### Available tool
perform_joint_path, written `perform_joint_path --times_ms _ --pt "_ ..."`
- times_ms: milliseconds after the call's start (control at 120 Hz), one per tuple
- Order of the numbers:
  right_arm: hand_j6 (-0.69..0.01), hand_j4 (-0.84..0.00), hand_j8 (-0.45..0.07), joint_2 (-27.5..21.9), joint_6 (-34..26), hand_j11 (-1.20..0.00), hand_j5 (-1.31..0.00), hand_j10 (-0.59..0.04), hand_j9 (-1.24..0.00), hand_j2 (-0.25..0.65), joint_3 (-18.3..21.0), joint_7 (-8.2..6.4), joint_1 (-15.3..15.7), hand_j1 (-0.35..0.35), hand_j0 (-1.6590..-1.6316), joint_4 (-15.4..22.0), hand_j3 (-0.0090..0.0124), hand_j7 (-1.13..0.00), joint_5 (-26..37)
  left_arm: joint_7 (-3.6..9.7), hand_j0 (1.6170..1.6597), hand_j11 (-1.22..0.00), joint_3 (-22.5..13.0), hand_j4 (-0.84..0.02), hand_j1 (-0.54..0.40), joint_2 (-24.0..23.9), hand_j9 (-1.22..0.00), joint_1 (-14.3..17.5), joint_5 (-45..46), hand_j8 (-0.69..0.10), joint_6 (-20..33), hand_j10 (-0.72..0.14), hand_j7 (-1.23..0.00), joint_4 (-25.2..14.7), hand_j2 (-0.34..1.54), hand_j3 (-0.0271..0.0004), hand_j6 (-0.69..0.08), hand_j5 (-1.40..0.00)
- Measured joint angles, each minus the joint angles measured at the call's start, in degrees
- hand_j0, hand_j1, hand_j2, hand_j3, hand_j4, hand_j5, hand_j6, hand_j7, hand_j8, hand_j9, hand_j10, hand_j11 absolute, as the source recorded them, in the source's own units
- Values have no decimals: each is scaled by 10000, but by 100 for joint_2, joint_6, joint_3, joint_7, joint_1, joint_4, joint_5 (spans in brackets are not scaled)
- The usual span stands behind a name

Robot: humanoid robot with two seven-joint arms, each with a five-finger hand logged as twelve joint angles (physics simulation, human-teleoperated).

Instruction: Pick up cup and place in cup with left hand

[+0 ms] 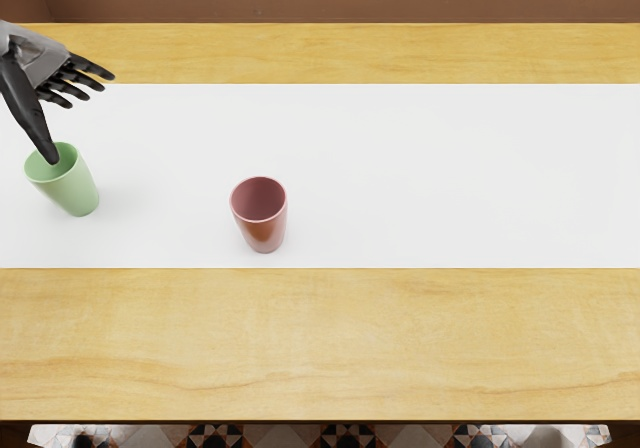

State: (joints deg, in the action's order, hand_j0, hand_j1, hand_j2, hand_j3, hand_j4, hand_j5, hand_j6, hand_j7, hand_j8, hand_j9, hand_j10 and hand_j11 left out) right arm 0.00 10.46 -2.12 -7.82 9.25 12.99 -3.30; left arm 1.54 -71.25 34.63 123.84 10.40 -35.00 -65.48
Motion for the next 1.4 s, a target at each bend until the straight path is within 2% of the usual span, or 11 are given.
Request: perform_joint_path --times_ms 208,333,383,458,500,567,650,808,967,1150,1400 --pt "-148 -148 -149 0 0 -195 -195 -149 -195 -32 0 0 -1 -3309 -16581 -12 0 -195 -3 -3 16581 -88 37 -74 3408 -73 -89 23 -73 -74 0 -71 -89 0 12 0 -76 -89" --pt "-147 -148 -148 0 0 -195 -195 -149 -195 -32 0 0 -2 -3309 -16581 -15 0 -195 -4 2 16581 -89 193 -82 3410 -1424 -89 208 -520 -81 0 -76 -89 17 13 0 -83 -90" --pt "-147 -148 -148 0 0 -195 -195 -149 -195 -32 1 0 -2 -3309 -16581 -15 0 -195 -3 -1 16581 -89 257 -80 3407 -2148 -89 199 -627 -79 0 -75 -89 63 10 0 -82 -90" --pt "-148 -148 -149 0 0 -195 -195 -150 -195 -32 1 0 -1 -3309 -16581 -16 0 -195 -3 -12 16581 -89 336 -77 3406 -2292 -89 278 -594 -76 0 -73 -89 184 9 0 -79 -89" --pt "-147 -148 -148 0 0 -195 -195 -149 -195 -32 1 0 -2 -3309 -16581 -16 0 -195 -4 -15 16581 -92 416 -79 3406 -2600 -92 266 -499 -79 0 -75 -92 210 12 0 -81 -92" --pt "-148 -149 -149 0 0 -195 -195 -150 -195 -32 1 0 -2 -3309 -16581 -16 0 -195 -3 -17 16581 -93 554 -77 3402 -2718 -93 269 -267 -77 0 -74 -93 92 10 0 -79 -93" --pt "-148 -149 -149 0 0 -195 -195 -150 -195 -32 1 0 -1 -3309 -16581 -16 0 -195 -3 -15 16581 -92 651 -75 3404 -2735 -92 272 -5 -75 599 -73 -92 -409 10 0 -77 -92" --pt "-148 -149 -149 0 0 -195 -195 -150 -195 -32 1 0 -1 -3309 -16581 -16 0 -195 -4 -14 16581 -91 852 -74 3406 -2767 -91 246 290 -74 2434 -72 -91 -1382 12 0 -75 -91" --pt "-148 -149 -149 0 0 -195 -195 -149 -195 -32 1 0 -2 -3309 -16581 -16 0 -195 -4 -14 16581 -97 955 -78 3400 -2778 -97 198 574 -78 3301 -76 -97 -1993 14 0 -79 -98" --pt "-148 -149 -149 0 0 -195 -195 -149 -195 -32 1 0 -2 -3309 -16581 -16 0 -195 -4 -14 16581 -90 1055 -72 3407 -3063 -90 -132 730 -72 4343 -71 -90 -2269 14 0 -73 -90" --pt "-148 -149 -149 0 0 -195 -195 -149 -195 -32 1 0 -2 -3309 -16581 -16 0 -195 -4 -13 16581 -99 1176 -78 3399 -3190 -99 -476 952 -79 4797 -78 -99 -2312 16 0 -80 -100"
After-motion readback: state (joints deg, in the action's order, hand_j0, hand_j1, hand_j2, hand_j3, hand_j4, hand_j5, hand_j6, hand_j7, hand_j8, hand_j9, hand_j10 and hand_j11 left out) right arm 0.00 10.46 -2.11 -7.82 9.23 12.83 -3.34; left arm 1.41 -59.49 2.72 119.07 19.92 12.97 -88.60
